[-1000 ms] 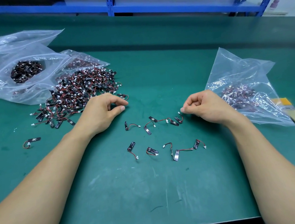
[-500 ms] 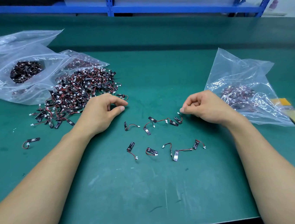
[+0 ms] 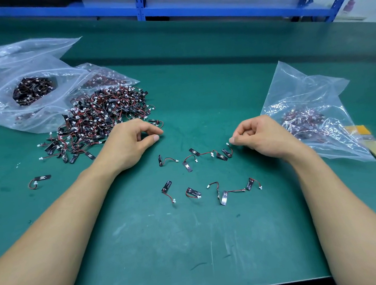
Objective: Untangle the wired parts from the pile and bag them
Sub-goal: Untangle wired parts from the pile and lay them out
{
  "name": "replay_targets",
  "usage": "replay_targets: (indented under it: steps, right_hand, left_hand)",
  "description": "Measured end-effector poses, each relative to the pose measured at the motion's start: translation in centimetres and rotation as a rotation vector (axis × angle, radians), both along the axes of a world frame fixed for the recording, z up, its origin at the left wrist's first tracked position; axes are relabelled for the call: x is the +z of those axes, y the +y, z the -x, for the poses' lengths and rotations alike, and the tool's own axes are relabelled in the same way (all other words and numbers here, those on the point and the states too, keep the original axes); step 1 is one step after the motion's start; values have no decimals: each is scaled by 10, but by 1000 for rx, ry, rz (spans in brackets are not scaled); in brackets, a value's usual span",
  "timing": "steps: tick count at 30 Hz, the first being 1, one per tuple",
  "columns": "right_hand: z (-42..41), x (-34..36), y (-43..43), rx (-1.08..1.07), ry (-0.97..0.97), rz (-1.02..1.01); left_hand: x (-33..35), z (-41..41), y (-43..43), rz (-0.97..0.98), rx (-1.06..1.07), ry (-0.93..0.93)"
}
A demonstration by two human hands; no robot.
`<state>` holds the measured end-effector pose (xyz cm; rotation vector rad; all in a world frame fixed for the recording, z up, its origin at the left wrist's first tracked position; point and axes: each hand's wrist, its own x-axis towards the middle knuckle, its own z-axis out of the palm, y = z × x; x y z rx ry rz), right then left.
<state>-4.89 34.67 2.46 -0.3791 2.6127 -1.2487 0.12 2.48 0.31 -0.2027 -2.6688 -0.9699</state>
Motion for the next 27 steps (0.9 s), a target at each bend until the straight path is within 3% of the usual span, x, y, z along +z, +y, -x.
replay_targets:
  steps: [27]
  right_hand:
    - [-1,2,-1,23,28,-8]
  left_hand:
    - [3,-2,3,30,11,-8]
